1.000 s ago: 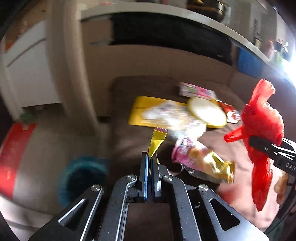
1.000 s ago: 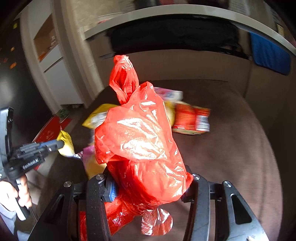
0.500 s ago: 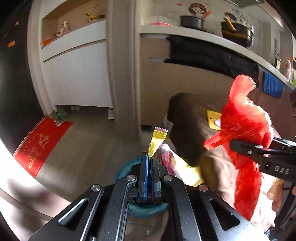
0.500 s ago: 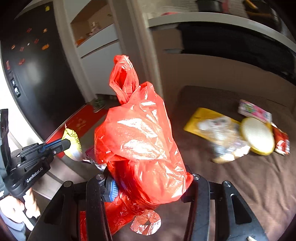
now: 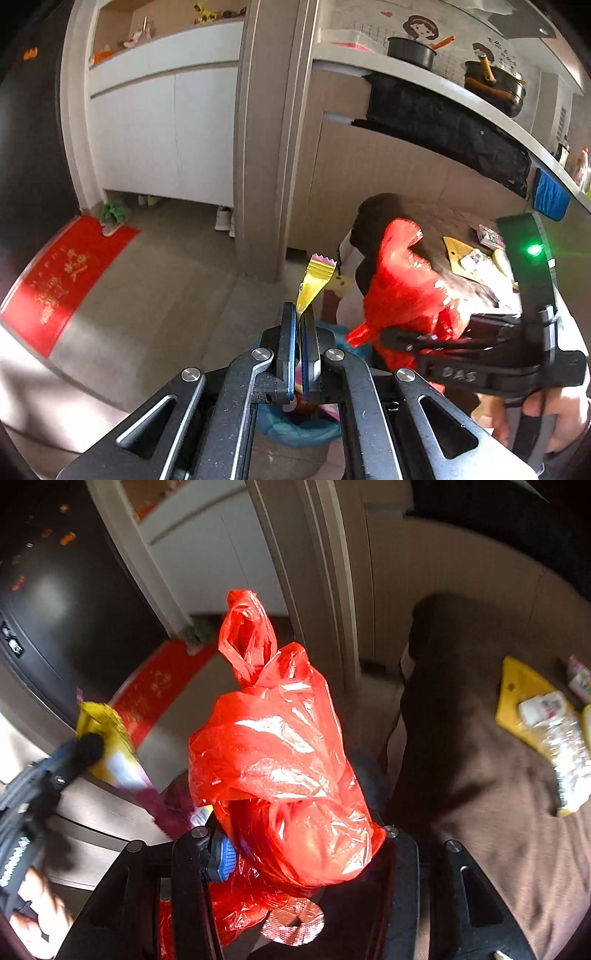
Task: Collect trash
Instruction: 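Carry the yellow strip and red bag over the bin and release both, then move both tools back over the bed and grasp the pink tissue pack with the right gripper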
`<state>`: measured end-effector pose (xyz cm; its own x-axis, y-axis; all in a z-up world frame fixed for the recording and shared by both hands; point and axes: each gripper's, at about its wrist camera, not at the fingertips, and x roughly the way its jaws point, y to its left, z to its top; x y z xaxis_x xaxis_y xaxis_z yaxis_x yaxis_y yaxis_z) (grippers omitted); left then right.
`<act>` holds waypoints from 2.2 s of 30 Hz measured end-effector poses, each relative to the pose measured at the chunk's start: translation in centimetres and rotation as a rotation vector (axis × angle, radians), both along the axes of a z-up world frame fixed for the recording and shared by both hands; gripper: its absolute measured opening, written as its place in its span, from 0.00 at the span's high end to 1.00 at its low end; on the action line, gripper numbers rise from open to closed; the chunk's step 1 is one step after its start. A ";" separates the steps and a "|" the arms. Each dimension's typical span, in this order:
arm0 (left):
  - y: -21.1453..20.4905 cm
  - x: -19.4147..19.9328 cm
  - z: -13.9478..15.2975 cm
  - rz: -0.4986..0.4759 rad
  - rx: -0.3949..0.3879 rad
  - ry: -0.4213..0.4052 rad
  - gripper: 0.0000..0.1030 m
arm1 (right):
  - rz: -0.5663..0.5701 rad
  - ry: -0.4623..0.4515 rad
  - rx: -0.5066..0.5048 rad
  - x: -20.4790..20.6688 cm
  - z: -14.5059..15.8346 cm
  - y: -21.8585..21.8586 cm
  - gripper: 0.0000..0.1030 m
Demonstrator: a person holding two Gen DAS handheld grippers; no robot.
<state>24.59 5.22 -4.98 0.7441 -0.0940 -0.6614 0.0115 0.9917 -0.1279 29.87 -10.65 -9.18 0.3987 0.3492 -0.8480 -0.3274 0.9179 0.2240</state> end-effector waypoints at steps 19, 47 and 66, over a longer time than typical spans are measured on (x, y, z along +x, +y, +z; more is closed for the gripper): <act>1.5 7.5 -13.3 0.018 -0.237 0.281 0.71 | 0.021 0.367 -0.195 8.1 -12.2 3.9 0.43; -4.2 1.5 -4.4 0.059 0.092 0.120 0.58 | 0.062 -0.073 -0.083 0.0 0.4 -1.8 0.40; -29.6 13.1 -0.6 -0.317 -0.010 0.118 0.58 | -0.215 -0.257 -0.279 7.1 4.5 -32.4 0.54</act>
<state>37.65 -24.40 -5.54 0.5948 -0.3155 -0.7394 0.3040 0.9397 -0.1565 37.00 -43.08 -4.68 0.6481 0.0065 -0.7616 -0.1350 0.9851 -0.1064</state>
